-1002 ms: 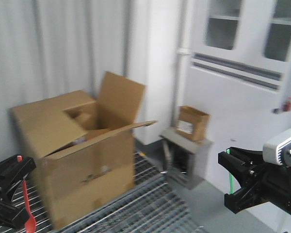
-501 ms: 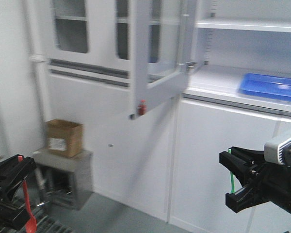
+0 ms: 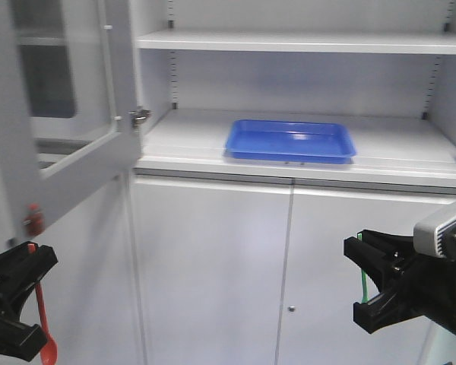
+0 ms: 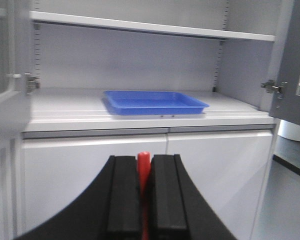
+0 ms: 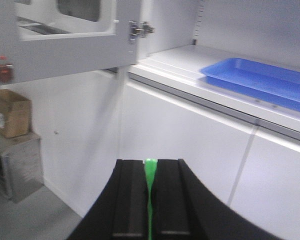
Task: Sort red and green spoons into left cabinet
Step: 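Hold both spoons while the base drives to the open cabinet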
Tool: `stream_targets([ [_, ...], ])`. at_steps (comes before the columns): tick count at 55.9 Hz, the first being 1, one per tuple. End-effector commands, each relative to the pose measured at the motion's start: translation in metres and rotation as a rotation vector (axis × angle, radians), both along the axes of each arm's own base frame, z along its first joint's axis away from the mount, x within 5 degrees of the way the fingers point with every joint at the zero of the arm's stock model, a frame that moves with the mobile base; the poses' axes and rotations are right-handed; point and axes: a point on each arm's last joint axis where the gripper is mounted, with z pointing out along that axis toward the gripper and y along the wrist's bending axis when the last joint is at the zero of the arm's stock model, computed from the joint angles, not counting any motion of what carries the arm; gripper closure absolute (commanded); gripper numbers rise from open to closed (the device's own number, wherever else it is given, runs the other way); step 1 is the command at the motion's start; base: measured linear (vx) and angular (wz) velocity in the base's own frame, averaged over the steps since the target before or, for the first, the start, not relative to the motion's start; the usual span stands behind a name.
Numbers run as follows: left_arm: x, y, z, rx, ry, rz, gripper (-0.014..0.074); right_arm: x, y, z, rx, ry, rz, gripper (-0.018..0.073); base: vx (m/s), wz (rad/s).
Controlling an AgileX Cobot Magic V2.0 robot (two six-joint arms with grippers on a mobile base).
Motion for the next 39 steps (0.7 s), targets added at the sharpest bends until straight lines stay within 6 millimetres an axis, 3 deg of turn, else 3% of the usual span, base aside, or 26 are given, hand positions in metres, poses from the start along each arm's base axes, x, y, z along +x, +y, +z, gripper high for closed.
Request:
stream_targets([
  [1,-0.0028,0.0000,0.0206,-0.065,-0.115,-0.017,0.0524,-0.0035,0.0015,0.0203,0.053,-0.081,0.028,0.0565,0.27,-0.46],
  [24,-0.0028,0.0000,0.0206,-0.065,-0.115,-0.017,0.0524,-0.0034,0.0014,0.0202,0.052,-0.080,0.027,0.0565,0.26,-0.42],
  [39,-0.0028,0.0000,0.0206,-0.065,-0.115,-0.017,0.0524,-0.0034,0.0014,0.0202,0.052,-0.080,0.027,0.0565,0.27,-0.19],
])
